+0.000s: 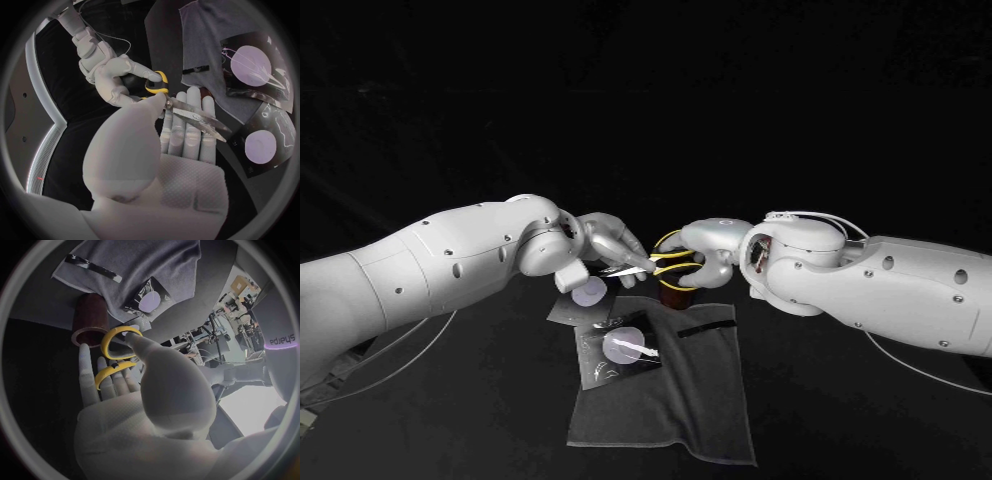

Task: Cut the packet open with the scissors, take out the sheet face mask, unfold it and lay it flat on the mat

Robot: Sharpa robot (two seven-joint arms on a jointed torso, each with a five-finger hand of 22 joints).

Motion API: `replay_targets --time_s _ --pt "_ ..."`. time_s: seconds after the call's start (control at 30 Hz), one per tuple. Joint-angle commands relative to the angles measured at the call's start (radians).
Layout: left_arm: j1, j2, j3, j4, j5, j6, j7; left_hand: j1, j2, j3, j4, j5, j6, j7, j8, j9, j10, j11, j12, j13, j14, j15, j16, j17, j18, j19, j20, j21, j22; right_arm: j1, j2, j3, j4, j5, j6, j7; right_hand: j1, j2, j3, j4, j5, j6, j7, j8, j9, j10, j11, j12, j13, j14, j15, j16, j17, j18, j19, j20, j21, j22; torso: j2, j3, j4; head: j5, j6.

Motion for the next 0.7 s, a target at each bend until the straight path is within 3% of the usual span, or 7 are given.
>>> replay_targets --time_s 0.03,0.1,0.27,0.33,0.4,0.57,0.7 --pt "0.0 -0.001 -0.003 -0.003 -0.006 -0.001 -0.062 0.003 0.003 0.154 -0.15 0.003 0.009 0.001 -0.003 0.027 0.03 -0.021 0.002 0.0 0.011 -0.003 -0.007 0.002 0.012 -0.009 -0.002 0.006 0.002 0.011 -0.002 0.003 -0.005 -0.024 0.081 -0.072 0.01 0.001 -0.007 0.0 0.005 0.002 -0.003 0.0 0.0 0.002 -0.002 -0.001 0.0 0.014 -0.007 0.002 0.002 0.006 0.004 0.0 -0.009 -0.002 0.0 -0.0002 0.0003 0.001 0.0" --pt "0.0 -0.002 -0.004 -0.004 -0.006 0.0 -0.07 0.003 0.003 0.154 -0.15 0.003 0.009 0.001 -0.003 0.027 0.03 -0.021 0.002 0.0 0.011 -0.003 -0.007 0.002 0.012 -0.009 -0.002 0.006 0.002 0.02 0.0 0.003 -0.002 -0.021 0.091 -0.068 0.018 0.003 -0.017 0.002 0.004 0.005 -0.001 0.001 0.0 0.011 0.0 0.0 0.001 0.087 -0.013 0.014 0.01 0.004 -0.001 0.0 -0.022 -0.001 0.0 -0.0003 0.0011 0.001 -0.001" --pt "0.0 -0.002 -0.006 -0.006 -0.006 0.0 -0.082 0.0 0.003 0.158 -0.152 0.003 0.009 0.001 -0.003 0.028 0.031 -0.022 0.001 0.0 0.012 -0.003 -0.007 0.003 0.012 -0.011 -0.001 0.008 0.003 0.034 0.0 0.005 0.001 0.031 0.08 -0.058 0.029 0.01 -0.018 0.004 0.005 0.004 0.014 0.001 -0.001 0.042 0.014 0.002 0.003 0.152 -0.02 0.019 0.015 -0.008 -0.029 0.003 -0.045 -0.002 0.0 -0.0012 0.0006 -0.001 -0.001" --pt "0.0 -0.002 -0.007 -0.007 -0.006 0.0 -0.086 -0.004 0.002 0.163 -0.156 0.003 0.01 0.001 -0.003 0.03 0.032 -0.022 0.001 0.0 0.013 -0.003 -0.008 0.004 0.013 -0.012 -0.001 0.011 0.005 0.039 -0.001 0.006 0.002 0.06 0.063 -0.052 0.034 0.012 -0.009 0.004 0.008 -0.004 0.025 0.0 -0.002 0.064 0.026 0.003 0.004 0.184 -0.025 0.019 0.017 -0.025 -0.114 0.003 -0.067 -0.006 0.0 -0.001 0.001 -0.001 0.0" --pt "0.0 -0.002 -0.007 -0.008 -0.006 0.001 -0.089 -0.004 0.002 0.163 -0.156 0.003 0.01 0.001 -0.003 0.03 0.032 -0.022 0.001 0.0 0.013 -0.003 -0.008 0.004 0.013 -0.012 -0.001 0.011 0.005 0.043 -0.002 0.008 0.002 0.102 0.045 -0.046 0.035 0.01 0.0 0.004 0.017 -0.024 0.04 -0.003 -0.004 0.075 0.04 0.003 0.004 0.205 -0.044 0.018 0.017 -0.035 -0.168 0.003 -0.073 -0.008 0.0 -0.0009 0.0012 -0.001 0.0" --pt "0.0 -0.003 -0.009 -0.009 -0.005 0.001 -0.095 -0.008 0.002 0.167 -0.159 0.003 0.01 0.001 -0.004 0.032 0.033 -0.022 0.001 0.0 0.014 -0.004 -0.009 0.005 0.013 -0.014 0.0 0.013 0.007 0.053 -0.006 0.011 -0.001 0.216 0.05 -0.044 0.033 0.018 0.035 0.003 0.021 -0.079 0.057 -0.007 -0.01 0.093 0.057 0.004 0.005 0.216 -0.039 0.013 0.016 -0.059 -0.268 0.003 -0.081 -0.014 0.0 -0.0004 0.0003 0.0 0.002" --pt "0.0 -0.003 -0.01 -0.011 -0.002 0.001 -0.1 -0.009 0.002 0.169 -0.16 0.003 0.01 0.0 -0.004 0.032 0.033 -0.022 0.001 0.0 0.015 -0.004 -0.009 0.006 0.014 -0.014 0.0 0.014 0.007 0.062 -0.008 0.013 0.001 0.277 0.101 -0.06 0.012 0.008 0.057 0.006 0.023 -0.105 0.048 -0.007 -0.01 0.028 0.046 -0.001 0.001 0.068 -0.001 -0.001 0.001 -0.078 -0.332 0.003 -0.08 -0.015 0.0 0.0002 -0.0001 0.001 0.003"
